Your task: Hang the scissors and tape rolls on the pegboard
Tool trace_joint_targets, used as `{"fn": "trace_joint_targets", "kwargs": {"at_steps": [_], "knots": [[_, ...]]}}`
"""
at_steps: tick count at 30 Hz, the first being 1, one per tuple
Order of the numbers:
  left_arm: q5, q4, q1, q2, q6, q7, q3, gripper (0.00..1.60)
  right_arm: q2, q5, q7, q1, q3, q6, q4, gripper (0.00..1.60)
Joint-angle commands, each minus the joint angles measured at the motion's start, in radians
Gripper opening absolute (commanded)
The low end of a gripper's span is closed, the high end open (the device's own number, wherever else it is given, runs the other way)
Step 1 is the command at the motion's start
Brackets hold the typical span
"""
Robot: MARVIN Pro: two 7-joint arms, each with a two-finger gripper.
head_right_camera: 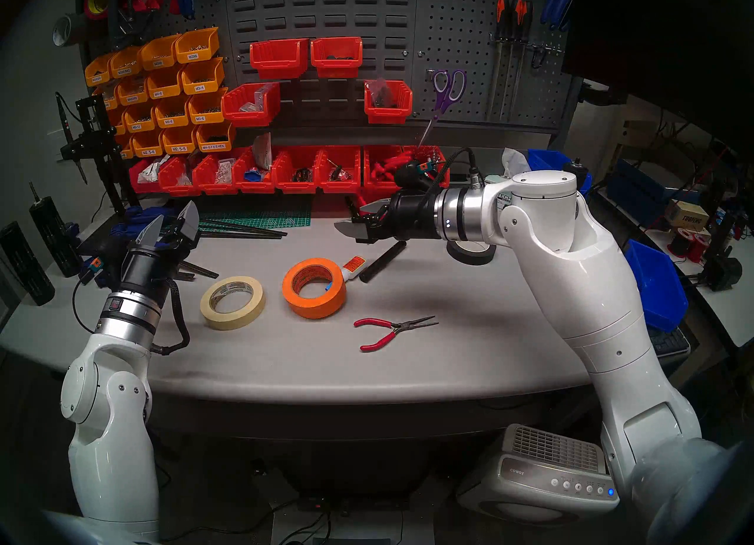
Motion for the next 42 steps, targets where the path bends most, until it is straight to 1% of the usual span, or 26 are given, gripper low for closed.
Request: {"fn": "trace_joint_targets", "kwargs": {"at_steps": [1,7,11,23,24,26,27,28,29,32,34,35,36,39,42], "knots": [[0.007,-0.018,-0.02,0.001,-0.017,-0.004,0.014,1.6,-0.009,-0.006,0.009,0.028,-0.021,0.002,-0.01,1.6],[0.006,-0.019,-0.019,0.003,-0.021,-0.003,0.018,1.6,-0.024,-0.018,0.033,0.083,-0.094,0.015,0.051,1.6],[0.005,-0.022,-0.018,0.003,-0.022,-0.001,0.014,1.6,-0.038,-0.027,0.042,0.108,-0.12,0.011,0.085,1.6],[0.0,-0.02,-0.017,0.003,-0.022,-0.004,0.004,1.6,-0.039,-0.07,0.117,0.211,-0.217,0.047,0.171,1.6],[0.0,-0.02,-0.017,0.003,-0.022,-0.004,0.003,1.6,-0.046,-0.081,0.123,0.208,-0.214,0.049,0.175,1.6],[0.0,-0.019,-0.017,0.002,-0.022,-0.004,0.001,1.6,-0.047,-0.085,0.137,0.235,-0.24,0.054,0.198,1.6],[-0.001,-0.019,-0.017,0.002,-0.022,-0.004,0.0,1.6,-0.053,-0.095,0.145,0.236,-0.24,0.058,0.202,1.6],[-0.001,-0.019,-0.018,0.002,-0.023,-0.004,-0.001,1.6,-0.051,-0.096,0.153,0.258,-0.263,0.061,0.218,1.6],[-0.001,-0.019,-0.018,0.002,-0.023,-0.004,-0.002,1.6,-0.063,-0.109,0.155,0.245,-0.25,0.061,0.219,1.6],[-0.004,-0.02,-0.018,0.001,-0.023,-0.003,-0.006,1.6,-0.069,-0.12,0.176,0.287,-0.292,0.064,0.258,1.6],[-0.005,-0.02,-0.018,0.001,-0.023,-0.004,-0.008,1.6,-0.076,-0.129,0.181,0.288,-0.292,0.064,0.265,1.6],[-0.006,-0.02,-0.018,0.0,-0.023,-0.003,-0.011,1.6,-0.092,-0.146,0.187,0.291,-0.292,0.058,0.283,1.6],[-0.007,-0.02,-0.018,0.0,-0.023,-0.003,-0.012,1.6,-0.091,-0.142,0.192,0.314,-0.313,0.057,0.3,1.6],[-0.007,-0.019,-0.018,0.0,-0.022,-0.003,-0.014,1.6,-0.102,-0.156,0.198,0.321,-0.317,0.052,0.315,1.6],[-0.007,-0.018,-0.019,0.0,-0.023,-0.002,-0.017,1.6,-0.112,-0.168,0.211,0.347,-0.339,0.045,0.347,1.6]]}}
